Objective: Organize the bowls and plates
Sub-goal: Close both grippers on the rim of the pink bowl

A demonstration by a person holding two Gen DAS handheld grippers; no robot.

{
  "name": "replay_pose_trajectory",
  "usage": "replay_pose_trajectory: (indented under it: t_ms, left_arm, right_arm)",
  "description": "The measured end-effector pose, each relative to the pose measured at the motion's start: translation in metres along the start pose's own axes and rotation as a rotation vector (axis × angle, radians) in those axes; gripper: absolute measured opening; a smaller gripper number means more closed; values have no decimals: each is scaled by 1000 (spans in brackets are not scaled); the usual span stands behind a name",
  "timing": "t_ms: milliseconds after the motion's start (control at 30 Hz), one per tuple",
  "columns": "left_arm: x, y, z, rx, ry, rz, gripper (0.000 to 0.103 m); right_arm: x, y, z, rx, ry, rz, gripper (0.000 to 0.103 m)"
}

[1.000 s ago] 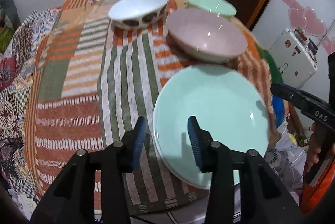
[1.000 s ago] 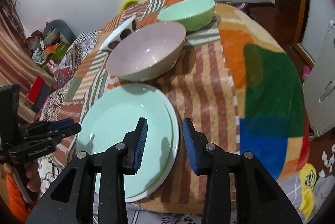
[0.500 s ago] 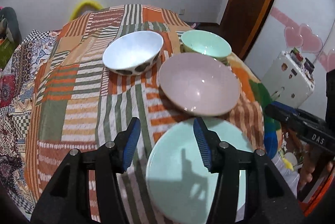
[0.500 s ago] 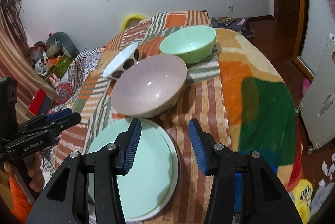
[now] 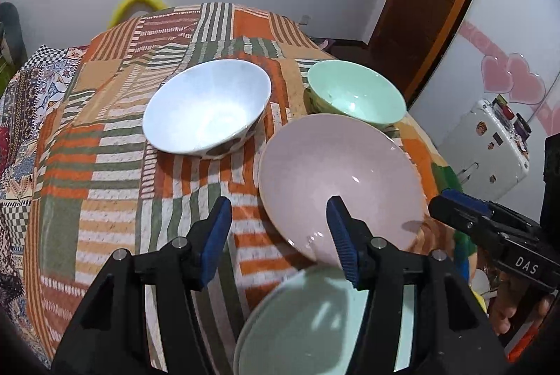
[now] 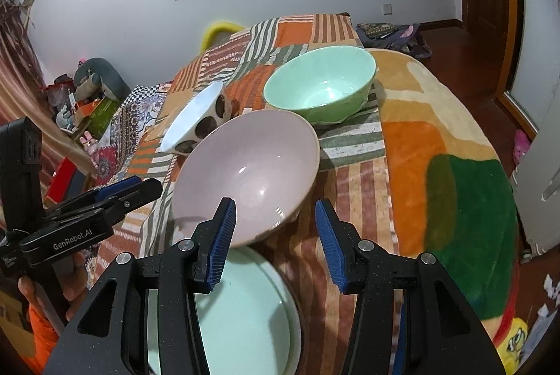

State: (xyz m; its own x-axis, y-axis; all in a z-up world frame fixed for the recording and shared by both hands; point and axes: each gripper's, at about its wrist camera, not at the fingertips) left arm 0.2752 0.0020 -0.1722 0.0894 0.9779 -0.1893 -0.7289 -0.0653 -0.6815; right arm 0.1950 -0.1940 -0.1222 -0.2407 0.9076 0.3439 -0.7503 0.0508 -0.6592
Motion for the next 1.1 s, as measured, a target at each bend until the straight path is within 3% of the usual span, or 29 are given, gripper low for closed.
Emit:
replay_pose_trajectory:
  t_ms: [333, 567, 600, 767, 1100]
  left_arm:
    - [9, -6, -42, 29, 15, 32, 52]
    - [12, -8, -59, 54, 40, 37, 25]
    - [13, -7, -61, 59, 43, 39, 22]
    - [15, -4, -68, 65, 45, 48, 13]
    - [17, -3, -59, 77, 68, 64, 10]
  right_arm:
    - [-10, -8, -30, 23, 22, -21, 44]
    - [-14, -7, -40, 30, 30, -24, 44]
    - [-15, -6, -40, 28, 28, -31, 42]
    - [-18, -3, -45, 56, 12, -46, 16]
    - [-17, -7, -39, 67, 28, -54, 14]
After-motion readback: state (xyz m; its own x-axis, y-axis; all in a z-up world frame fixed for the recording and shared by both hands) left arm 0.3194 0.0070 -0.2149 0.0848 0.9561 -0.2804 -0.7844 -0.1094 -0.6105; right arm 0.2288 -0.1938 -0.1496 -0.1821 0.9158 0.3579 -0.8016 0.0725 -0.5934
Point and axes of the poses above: each gripper's, at about its wrist camera, not at the fingertips, and z roughly against the way its jaws point, x to its left, y to its underside, and after that the axes turned 5 degrees about -x, right-handed
